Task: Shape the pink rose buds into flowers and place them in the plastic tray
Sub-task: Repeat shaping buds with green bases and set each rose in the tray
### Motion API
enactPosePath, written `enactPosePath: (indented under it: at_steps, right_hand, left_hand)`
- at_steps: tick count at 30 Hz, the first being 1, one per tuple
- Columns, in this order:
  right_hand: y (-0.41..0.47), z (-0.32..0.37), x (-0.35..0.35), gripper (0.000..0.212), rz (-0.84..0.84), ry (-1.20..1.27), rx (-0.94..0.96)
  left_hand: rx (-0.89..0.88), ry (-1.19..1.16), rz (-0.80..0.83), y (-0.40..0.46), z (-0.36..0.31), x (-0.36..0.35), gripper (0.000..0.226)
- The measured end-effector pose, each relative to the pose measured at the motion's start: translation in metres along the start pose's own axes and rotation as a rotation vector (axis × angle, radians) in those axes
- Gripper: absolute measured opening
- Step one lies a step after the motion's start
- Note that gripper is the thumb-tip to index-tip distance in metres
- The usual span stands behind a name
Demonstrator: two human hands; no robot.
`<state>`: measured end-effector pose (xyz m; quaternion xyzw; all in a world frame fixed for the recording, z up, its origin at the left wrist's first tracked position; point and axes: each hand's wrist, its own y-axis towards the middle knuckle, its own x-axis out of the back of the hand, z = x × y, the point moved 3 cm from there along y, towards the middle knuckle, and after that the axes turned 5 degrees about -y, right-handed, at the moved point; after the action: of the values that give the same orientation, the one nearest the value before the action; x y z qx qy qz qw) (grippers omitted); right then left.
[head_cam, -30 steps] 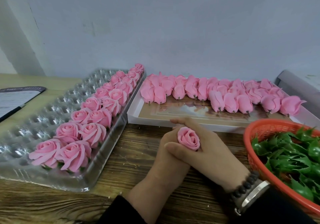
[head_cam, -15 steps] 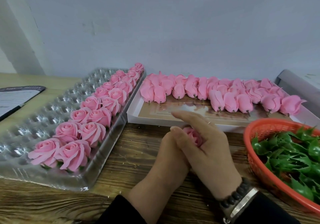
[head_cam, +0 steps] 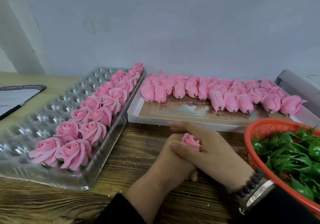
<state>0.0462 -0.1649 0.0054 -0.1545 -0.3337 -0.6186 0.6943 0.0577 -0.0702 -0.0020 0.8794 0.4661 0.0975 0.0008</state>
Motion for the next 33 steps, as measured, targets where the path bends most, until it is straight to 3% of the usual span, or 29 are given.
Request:
enactPosePath:
  at_steps: [2, 6, 11, 15, 18, 21, 24, 27, 31, 33]
  right_hand:
    - [0.001, -0.005, 0.002, 0.069, -0.032, 0.008, -0.021]
    - [0.002, -0.009, 0.004, 0.083, -0.041, 0.097, -0.049]
    - [-0.002, 0.006, -0.001, 0.062, -0.264, 0.033, 0.016]
    - [-0.003, 0.020, -0.007, 0.043, -0.491, -0.099, 0.149]
    - [0.002, 0.014, -0.004, 0.032, -0.371, -0.102, 0.121]
    - [0.003, 0.008, -0.001, 0.030, -0.053, -0.023, 0.026]
    - [-0.002, 0.006, -0.003, 0.031, 0.089, 0.048, 0.007]
    - [-0.003, 0.006, -0.003, 0.033, 0.075, 0.074, 0.044]
    - [-0.002, 0.001, 0.003, 0.057, -0.127, 0.090, 0.079]
    - [-0.003, 0.002, 0.002, 0.059, -0.196, 0.093, 0.062]
  left_hand:
    - [-0.102, -0.015, -0.032, 0.001, -0.002, 0.003, 0.023]
    - [-0.237, -0.043, -0.104, 0.003, -0.002, 0.007, 0.008]
    - [-0.186, -0.070, -0.124, 0.001, 0.001, 0.003, 0.015]
    - [-0.210, -0.014, -0.175, -0.001, -0.004, -0.003, 0.032]
    - [-0.106, -0.119, -0.195, 0.006, 0.003, -0.004, 0.022]
    - [-0.003, -0.114, -0.014, 0.003, 0.001, -0.005, 0.023]
    - [0.130, -0.071, 0.092, -0.002, 0.004, -0.004, 0.037]
    - [0.088, 0.046, 0.061, -0.001, 0.003, -0.003, 0.026]
    - [-0.135, -0.053, -0.042, 0.000, -0.006, 0.005, 0.018]
    - [-0.171, -0.099, -0.082, 0.001, -0.005, 0.008, 0.012]
